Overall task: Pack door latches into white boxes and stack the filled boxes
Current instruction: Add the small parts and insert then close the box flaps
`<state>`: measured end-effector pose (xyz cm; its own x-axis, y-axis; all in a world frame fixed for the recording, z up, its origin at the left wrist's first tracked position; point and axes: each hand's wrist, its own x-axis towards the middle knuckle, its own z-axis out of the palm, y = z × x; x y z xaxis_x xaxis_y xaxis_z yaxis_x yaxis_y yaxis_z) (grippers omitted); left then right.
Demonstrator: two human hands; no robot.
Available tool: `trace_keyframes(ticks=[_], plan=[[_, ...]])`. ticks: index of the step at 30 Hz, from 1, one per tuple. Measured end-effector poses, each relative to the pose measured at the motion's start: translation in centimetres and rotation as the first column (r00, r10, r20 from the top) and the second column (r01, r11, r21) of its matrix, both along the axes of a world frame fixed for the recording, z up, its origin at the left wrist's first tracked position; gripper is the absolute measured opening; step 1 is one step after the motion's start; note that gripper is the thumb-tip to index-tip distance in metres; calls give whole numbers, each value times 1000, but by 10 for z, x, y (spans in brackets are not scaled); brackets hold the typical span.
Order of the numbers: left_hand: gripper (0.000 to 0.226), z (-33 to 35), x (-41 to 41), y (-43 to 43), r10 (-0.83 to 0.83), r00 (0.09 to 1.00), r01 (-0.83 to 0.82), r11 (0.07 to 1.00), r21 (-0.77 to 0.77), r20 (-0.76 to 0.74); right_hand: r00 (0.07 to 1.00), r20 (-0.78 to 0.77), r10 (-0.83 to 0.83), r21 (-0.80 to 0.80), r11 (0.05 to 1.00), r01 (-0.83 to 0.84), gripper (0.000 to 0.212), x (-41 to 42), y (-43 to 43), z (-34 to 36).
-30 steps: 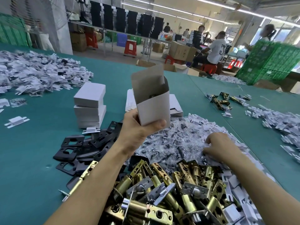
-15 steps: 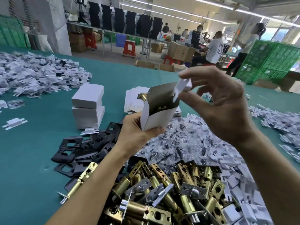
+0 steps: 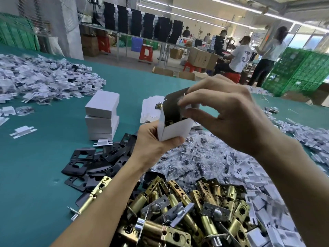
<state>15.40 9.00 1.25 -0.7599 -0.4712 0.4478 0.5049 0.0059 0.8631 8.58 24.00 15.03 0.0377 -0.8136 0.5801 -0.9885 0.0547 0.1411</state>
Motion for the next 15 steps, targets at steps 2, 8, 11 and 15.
trace_keyframes(ticks=[2,8,11,15], plan=[[24,-2,-1,0,5,1000,-5,1000,-8,13,997,-34,-70,94,993,73,16,-2,-1,0],[27,-8,-6,-4,49,994,-41,996,-83,100,935,-12,-354,381,863,332,47,0,2,1],[24,-11,-7,-6,54,985,-30,989,-145,166,908,114,-404,535,795,287,44,-4,-3,-3],[28,-10,-7,-5,48,980,-14,985,-172,193,883,257,-392,560,805,195,33,-14,-1,-18]])
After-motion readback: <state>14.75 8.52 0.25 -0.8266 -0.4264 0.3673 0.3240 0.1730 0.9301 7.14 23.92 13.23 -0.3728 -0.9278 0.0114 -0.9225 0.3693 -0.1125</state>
